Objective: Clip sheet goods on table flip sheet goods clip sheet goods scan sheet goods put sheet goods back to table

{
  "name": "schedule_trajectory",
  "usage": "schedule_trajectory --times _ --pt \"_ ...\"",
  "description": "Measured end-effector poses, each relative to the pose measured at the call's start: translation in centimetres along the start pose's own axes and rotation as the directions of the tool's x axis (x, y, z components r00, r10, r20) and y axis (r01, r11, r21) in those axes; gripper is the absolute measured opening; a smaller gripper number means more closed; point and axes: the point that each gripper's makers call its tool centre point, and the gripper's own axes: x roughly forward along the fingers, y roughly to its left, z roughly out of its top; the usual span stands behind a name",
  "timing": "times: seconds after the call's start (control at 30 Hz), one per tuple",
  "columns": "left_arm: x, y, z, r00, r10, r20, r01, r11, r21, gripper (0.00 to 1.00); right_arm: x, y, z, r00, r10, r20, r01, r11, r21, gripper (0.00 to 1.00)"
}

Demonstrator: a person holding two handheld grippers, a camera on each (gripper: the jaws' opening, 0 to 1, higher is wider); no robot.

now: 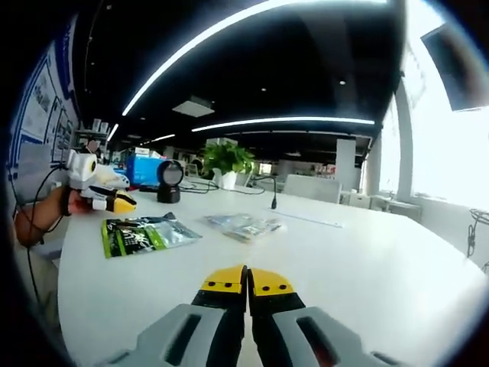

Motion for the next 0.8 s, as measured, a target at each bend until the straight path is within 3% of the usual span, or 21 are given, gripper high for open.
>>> schedule_trajectory --times 0.8 --pt "0.18 -0.31 0.13 1.0 -0.006 -0.001 0.006 1.0 0.011 0.05 0.01 0.25 -0.44 1.0 -0.002 -0.022 0.001 1.0 -0.023 0.0"
